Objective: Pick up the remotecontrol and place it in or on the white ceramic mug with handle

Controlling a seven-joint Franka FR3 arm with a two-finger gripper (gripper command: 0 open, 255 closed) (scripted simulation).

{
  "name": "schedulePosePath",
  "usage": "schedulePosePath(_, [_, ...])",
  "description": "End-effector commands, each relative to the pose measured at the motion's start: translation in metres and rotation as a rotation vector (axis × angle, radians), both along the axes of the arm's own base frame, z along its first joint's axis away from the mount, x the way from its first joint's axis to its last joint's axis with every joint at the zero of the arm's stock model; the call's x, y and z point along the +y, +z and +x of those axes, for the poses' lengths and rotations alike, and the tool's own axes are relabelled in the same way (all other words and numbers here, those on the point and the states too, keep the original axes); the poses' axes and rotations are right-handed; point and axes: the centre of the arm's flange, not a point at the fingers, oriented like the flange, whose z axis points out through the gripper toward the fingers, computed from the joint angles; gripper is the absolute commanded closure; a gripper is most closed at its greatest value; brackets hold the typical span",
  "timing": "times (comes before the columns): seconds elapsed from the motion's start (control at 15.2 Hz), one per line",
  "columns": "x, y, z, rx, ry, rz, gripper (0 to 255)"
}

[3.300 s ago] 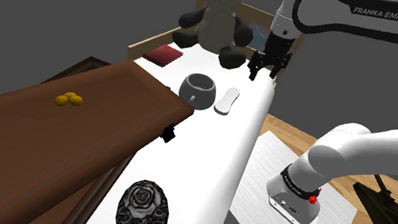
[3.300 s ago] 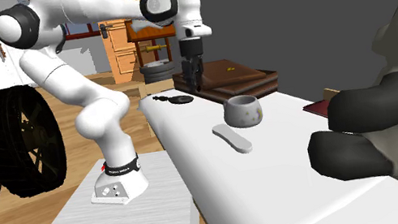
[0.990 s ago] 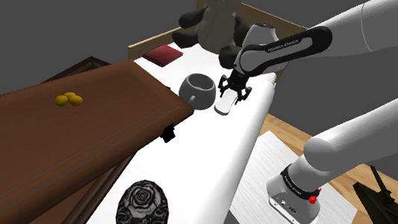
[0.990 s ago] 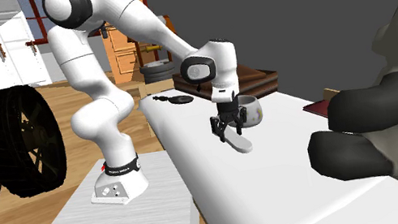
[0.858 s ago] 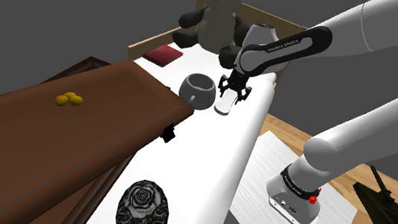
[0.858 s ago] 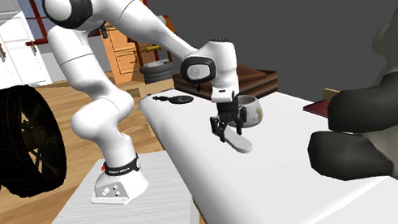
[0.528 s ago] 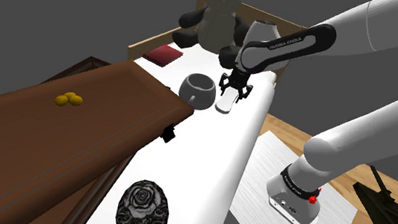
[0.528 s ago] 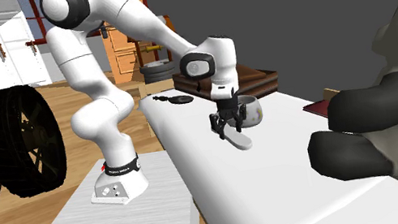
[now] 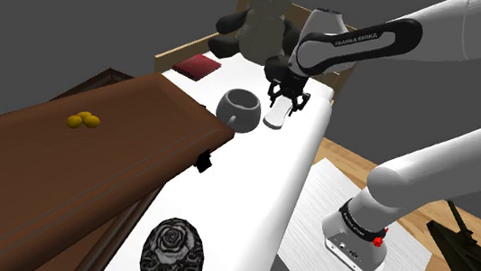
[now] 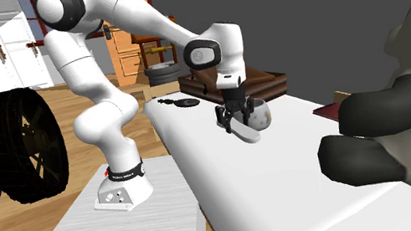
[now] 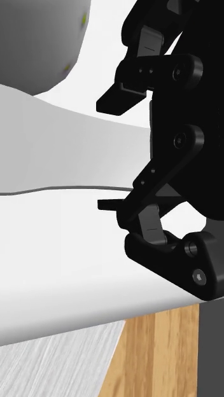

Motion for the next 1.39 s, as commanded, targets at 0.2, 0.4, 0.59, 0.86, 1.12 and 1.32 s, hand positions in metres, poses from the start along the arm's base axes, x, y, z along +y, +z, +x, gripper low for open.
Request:
schedulePosePath(0.2, [-0.001,0.027,-0.001,0.000,0.000,0.000,255])
schedulePosePath(0.4, [-0.001,0.042,-0.001,0.000,0.000,0.000,255])
schedulePosePath(0.59, [-0.001,0.058,-0.001,0.000,0.000,0.000,255])
schedulePosePath(0.86, [-0.001,0.079,-0.001,0.000,0.000,0.000,255])
schedulePosePath(1.12, [-0.001,0.100,-0.001,0.000,0.000,0.000,255])
schedulePosePath(1.32, [-0.001,0.116,-0.001,0.000,0.000,0.000,255])
